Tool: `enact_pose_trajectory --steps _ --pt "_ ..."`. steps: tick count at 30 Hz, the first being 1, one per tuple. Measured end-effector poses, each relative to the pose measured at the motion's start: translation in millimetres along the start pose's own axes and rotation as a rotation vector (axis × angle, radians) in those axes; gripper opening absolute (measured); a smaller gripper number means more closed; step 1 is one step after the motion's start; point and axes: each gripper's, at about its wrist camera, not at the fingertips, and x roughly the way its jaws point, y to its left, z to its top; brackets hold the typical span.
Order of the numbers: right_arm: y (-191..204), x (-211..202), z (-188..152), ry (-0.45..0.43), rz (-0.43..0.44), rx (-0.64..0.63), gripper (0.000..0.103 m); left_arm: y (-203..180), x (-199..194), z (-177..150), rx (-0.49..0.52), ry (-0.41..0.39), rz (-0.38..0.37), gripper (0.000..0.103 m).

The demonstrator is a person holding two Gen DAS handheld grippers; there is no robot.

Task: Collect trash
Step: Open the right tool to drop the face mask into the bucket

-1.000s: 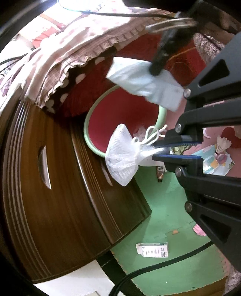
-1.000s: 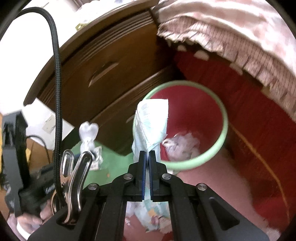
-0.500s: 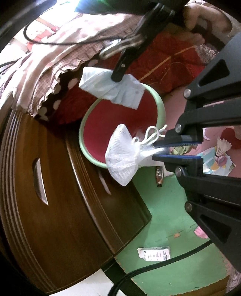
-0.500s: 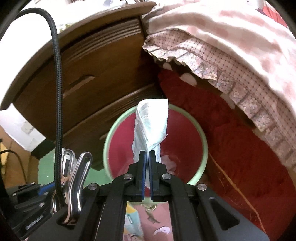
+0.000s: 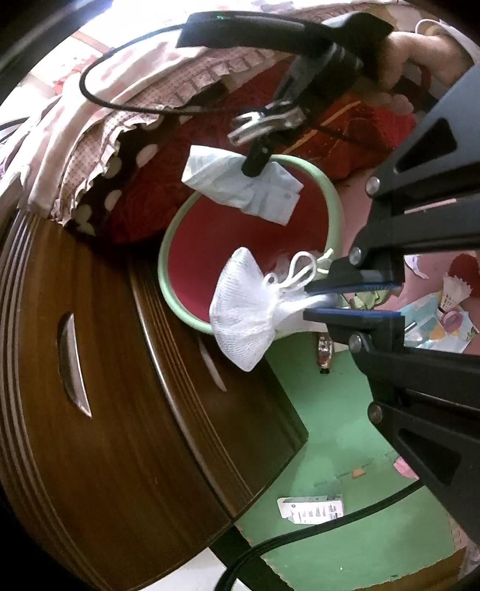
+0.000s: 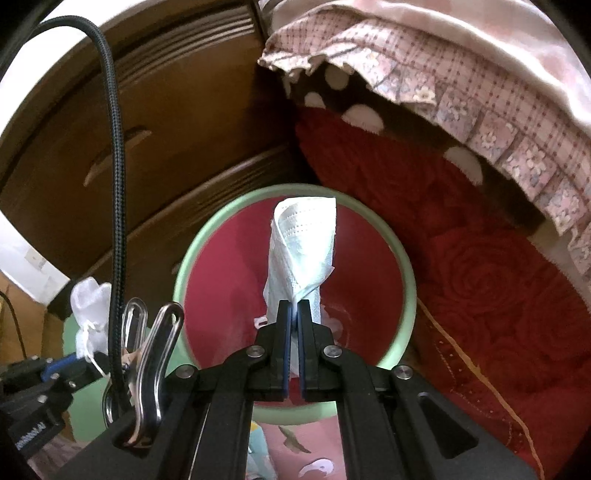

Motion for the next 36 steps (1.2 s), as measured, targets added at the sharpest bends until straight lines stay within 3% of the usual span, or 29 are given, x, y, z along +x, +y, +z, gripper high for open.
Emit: enact_pose_trajectory --steps 20,23,27,31,36 --pt "-13 37 -3 0.104 0.008 0.044 0.004 -15 19 1 0.028 0.024 0.007 0.007" --pt "-15 40 -1 0.113 0.019 0.063 0.009 -17 21 3 0.029 0.028 0.008 0.007" --pt "-18 40 2 0.096 0.01 0.076 0.025 -22 25 6 0.038 0.031 0.012 0.007" --pt "-20 40 4 0.081 0.008 0.084 0.031 -29 30 9 0.049 0.033 0.012 0.007" --pt "-26 34 6 0.055 0.003 0.111 0.032 -37 38 10 0.064 0.044 0.005 0.007"
